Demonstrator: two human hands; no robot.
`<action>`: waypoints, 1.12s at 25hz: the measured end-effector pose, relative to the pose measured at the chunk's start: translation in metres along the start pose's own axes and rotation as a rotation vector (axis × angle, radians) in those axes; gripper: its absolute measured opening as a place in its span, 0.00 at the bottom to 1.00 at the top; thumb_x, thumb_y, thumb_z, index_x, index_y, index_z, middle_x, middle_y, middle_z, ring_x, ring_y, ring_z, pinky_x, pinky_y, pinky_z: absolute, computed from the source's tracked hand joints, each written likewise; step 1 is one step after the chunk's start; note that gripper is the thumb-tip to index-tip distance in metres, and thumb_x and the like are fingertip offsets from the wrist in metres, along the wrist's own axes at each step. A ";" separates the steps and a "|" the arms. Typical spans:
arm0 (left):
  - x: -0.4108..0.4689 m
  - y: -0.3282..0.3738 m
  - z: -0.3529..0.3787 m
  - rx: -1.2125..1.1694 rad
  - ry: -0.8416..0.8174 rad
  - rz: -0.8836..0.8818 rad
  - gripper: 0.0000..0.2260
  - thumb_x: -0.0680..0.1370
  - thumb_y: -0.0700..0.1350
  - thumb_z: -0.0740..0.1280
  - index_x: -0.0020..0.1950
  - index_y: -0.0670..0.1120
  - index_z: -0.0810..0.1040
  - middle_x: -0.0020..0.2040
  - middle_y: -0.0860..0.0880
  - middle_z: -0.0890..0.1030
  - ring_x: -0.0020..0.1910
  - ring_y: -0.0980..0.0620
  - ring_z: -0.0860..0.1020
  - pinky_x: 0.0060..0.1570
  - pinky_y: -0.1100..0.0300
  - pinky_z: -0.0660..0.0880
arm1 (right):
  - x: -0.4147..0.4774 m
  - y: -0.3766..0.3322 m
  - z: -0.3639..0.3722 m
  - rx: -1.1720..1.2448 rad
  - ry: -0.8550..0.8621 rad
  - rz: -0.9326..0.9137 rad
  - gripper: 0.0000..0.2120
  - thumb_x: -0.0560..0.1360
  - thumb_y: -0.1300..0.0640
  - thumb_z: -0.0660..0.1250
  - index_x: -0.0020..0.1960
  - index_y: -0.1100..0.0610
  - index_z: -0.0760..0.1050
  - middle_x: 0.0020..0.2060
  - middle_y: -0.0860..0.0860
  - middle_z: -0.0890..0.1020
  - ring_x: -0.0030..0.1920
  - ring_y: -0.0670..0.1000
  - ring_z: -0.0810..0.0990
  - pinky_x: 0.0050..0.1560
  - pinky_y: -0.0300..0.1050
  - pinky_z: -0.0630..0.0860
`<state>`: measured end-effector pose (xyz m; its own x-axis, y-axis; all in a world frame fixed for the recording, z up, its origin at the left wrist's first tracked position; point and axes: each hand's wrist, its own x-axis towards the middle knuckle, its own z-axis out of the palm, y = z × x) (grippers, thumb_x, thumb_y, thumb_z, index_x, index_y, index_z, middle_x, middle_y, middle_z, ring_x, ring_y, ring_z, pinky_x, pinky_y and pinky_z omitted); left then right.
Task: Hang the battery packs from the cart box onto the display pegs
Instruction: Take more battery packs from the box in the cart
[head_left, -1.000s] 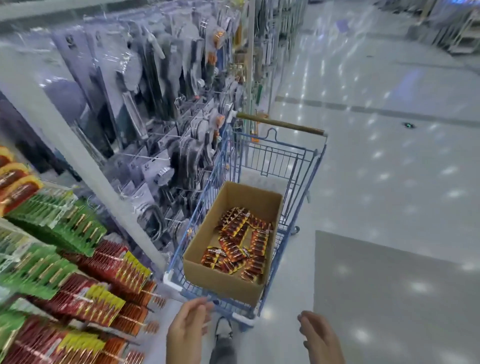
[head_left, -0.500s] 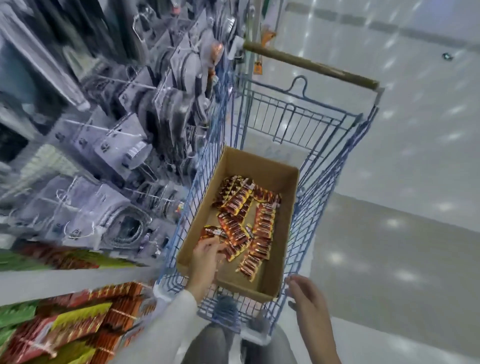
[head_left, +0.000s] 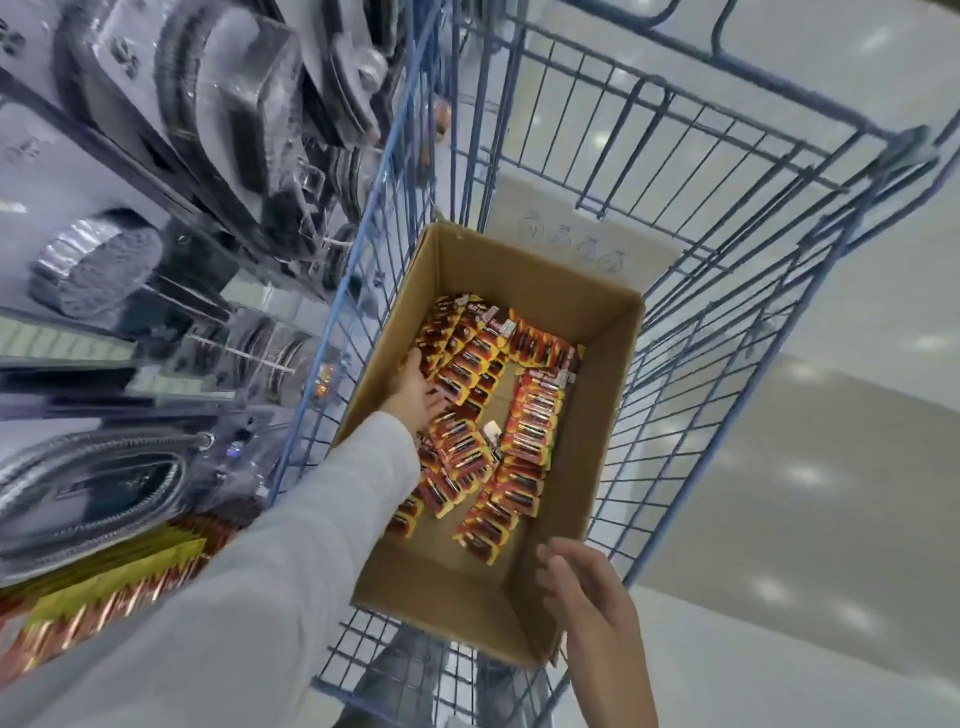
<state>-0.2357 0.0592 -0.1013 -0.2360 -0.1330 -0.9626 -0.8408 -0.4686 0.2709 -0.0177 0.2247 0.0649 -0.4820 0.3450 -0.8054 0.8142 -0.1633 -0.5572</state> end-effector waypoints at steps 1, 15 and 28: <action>0.013 0.002 0.006 -0.021 0.009 -0.003 0.29 0.84 0.60 0.61 0.80 0.44 0.65 0.75 0.40 0.72 0.72 0.40 0.74 0.73 0.45 0.71 | 0.009 0.002 0.001 -0.002 0.002 0.017 0.06 0.81 0.59 0.68 0.50 0.50 0.83 0.46 0.45 0.87 0.52 0.49 0.84 0.45 0.41 0.76; 0.025 -0.019 -0.023 -0.296 0.074 -0.036 0.09 0.79 0.37 0.68 0.58 0.39 0.79 0.61 0.40 0.81 0.52 0.46 0.80 0.46 0.58 0.79 | 0.051 -0.009 0.011 -0.104 -0.097 0.136 0.05 0.81 0.58 0.68 0.50 0.50 0.82 0.41 0.42 0.86 0.50 0.46 0.83 0.51 0.43 0.75; -0.148 -0.080 -0.139 -0.035 -0.090 0.051 0.32 0.68 0.28 0.72 0.69 0.50 0.77 0.58 0.41 0.86 0.56 0.38 0.85 0.41 0.48 0.84 | 0.261 -0.045 0.156 -0.183 -0.217 0.198 0.31 0.76 0.50 0.73 0.74 0.57 0.65 0.49 0.51 0.78 0.43 0.52 0.77 0.52 0.53 0.77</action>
<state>-0.0659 -0.0055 0.0195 -0.3224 -0.0797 -0.9433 -0.8096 -0.4932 0.3183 -0.2307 0.1777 -0.1524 -0.3507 0.1154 -0.9294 0.9338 -0.0322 -0.3563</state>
